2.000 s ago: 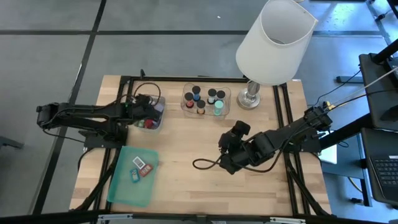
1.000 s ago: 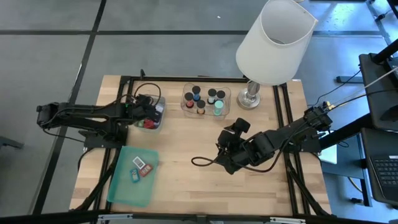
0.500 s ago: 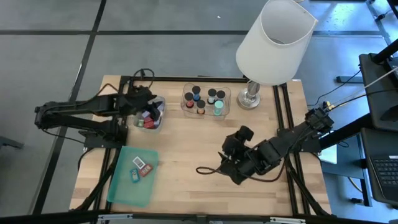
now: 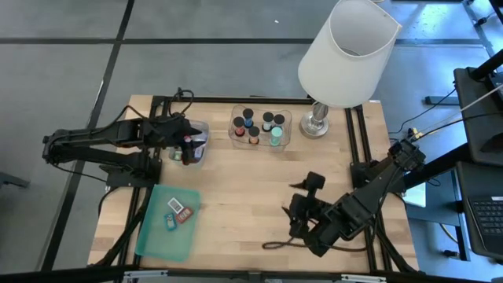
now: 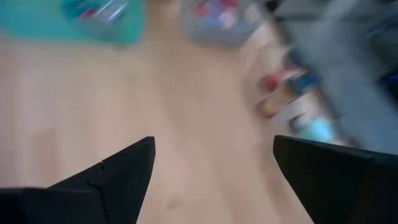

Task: Pick & Place Office items
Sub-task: Return to Home Position

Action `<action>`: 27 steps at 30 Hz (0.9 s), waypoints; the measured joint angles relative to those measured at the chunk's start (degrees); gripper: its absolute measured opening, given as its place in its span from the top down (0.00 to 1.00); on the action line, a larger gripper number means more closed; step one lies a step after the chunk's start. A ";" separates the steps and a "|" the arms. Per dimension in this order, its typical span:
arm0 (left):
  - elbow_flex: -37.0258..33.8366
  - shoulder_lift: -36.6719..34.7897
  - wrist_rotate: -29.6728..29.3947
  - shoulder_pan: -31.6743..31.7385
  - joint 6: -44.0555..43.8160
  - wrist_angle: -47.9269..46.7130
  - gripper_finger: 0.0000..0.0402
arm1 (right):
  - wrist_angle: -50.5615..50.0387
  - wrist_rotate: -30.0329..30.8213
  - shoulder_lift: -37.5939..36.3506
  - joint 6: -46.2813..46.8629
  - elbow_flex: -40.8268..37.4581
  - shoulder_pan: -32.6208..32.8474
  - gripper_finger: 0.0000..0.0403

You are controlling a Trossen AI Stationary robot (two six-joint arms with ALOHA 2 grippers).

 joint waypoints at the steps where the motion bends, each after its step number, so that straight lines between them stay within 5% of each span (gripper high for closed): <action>1: 0.00 0.00 0.41 0.00 -1.65 -0.26 0.52 | 0.33 -3.06 0.02 0.17 0.00 0.08 0.18; 4: 0.00 0.00 0.86 0.00 -4.28 -0.95 0.53 | 1.11 -8.34 0.33 0.55 0.00 0.11 0.18; 13: -1.50 -4.08 1.00 0.00 -4.37 -0.89 0.53 | 0.96 -6.09 0.33 0.65 0.00 0.57 0.18; 27: -15.02 -31.14 4.84 0.00 -5.43 7.35 0.52 | 9.92 0.85 -4.61 7.87 -14.35 2.71 0.18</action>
